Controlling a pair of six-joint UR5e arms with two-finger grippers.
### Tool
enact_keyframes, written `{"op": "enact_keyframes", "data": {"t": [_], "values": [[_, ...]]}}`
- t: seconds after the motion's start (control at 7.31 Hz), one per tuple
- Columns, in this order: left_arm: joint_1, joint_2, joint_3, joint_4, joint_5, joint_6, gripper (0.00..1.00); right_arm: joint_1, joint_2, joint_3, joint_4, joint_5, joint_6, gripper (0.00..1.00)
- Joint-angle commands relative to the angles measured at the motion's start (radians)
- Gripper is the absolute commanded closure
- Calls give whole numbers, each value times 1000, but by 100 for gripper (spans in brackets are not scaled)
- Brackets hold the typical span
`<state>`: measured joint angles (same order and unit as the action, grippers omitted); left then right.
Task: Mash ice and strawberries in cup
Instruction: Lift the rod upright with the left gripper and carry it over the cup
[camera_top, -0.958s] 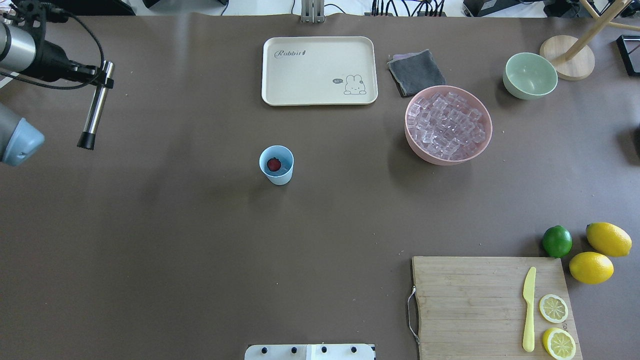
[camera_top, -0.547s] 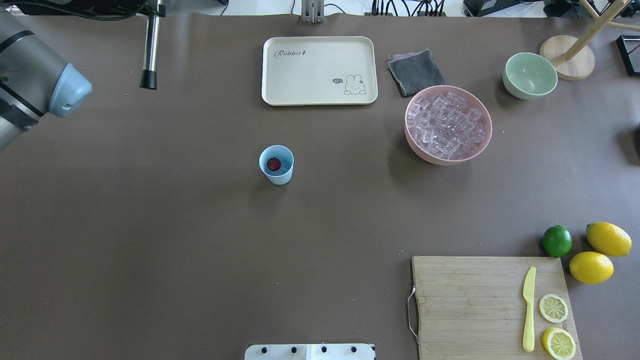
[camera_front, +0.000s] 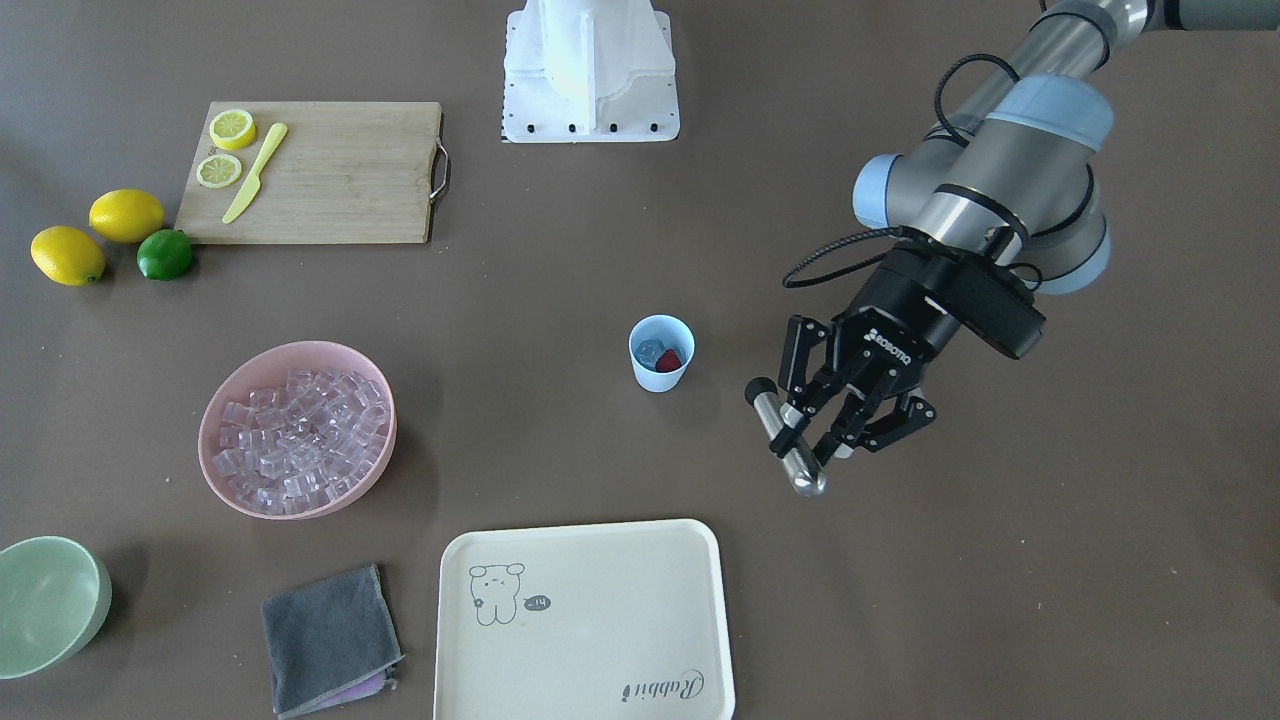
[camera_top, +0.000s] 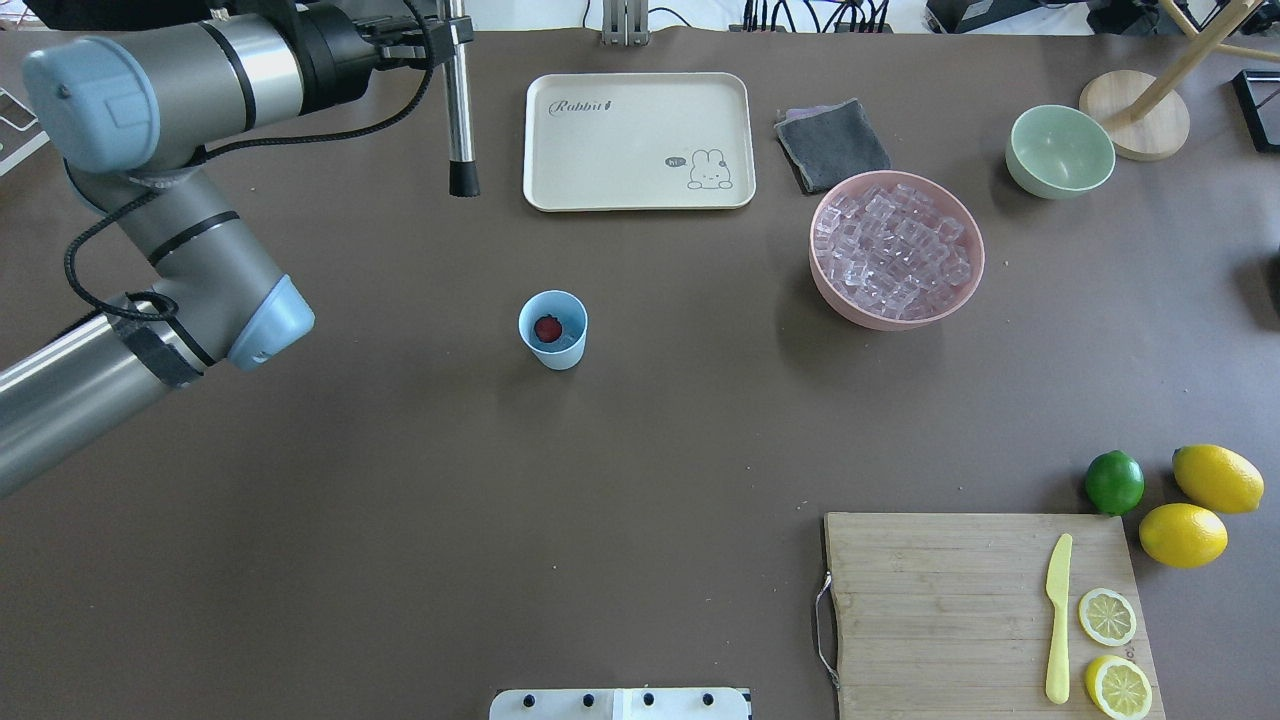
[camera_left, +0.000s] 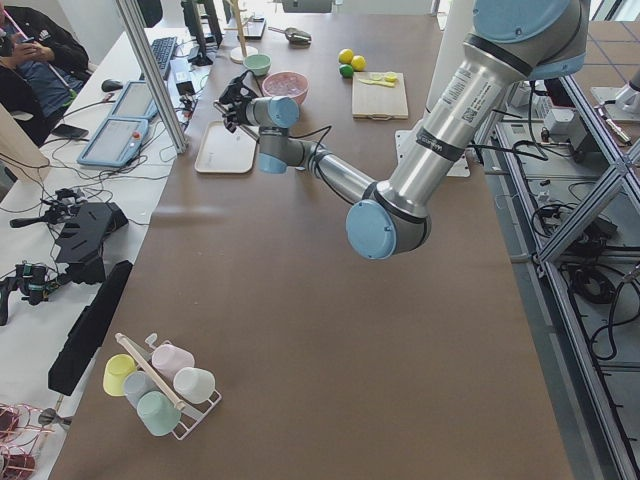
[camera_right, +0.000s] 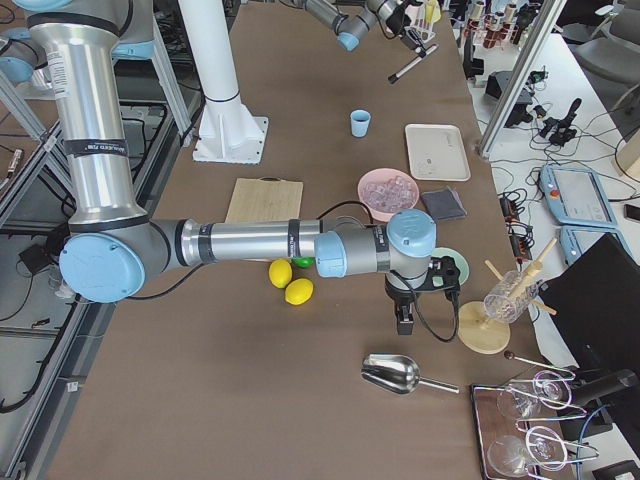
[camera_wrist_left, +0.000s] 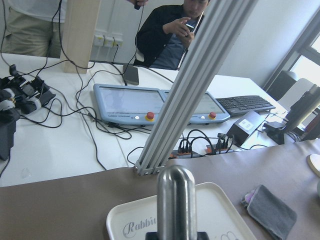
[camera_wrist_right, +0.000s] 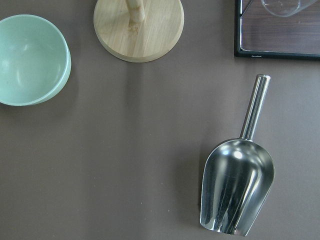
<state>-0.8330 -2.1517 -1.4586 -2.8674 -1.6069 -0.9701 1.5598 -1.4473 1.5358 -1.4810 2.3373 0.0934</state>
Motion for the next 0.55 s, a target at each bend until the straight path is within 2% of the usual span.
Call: {"op": "enact_keyframes", "data": {"t": [0.0, 0.14, 0.27, 0.41], "values": [[66, 83, -68, -258, 76, 90, 100, -13, -1, 4, -11, 0, 0, 0], [101, 85, -33, -411, 84, 147, 100, -24, 4, 4, -13, 0, 0, 0], [139, 64, 28, -447, 125, 166, 100, -30, 7, 7, -18, -1, 0, 0], [199, 61, 38, -499, 183, 233, 100, -30, 5, 6, -19, -1, 0, 0]]}}
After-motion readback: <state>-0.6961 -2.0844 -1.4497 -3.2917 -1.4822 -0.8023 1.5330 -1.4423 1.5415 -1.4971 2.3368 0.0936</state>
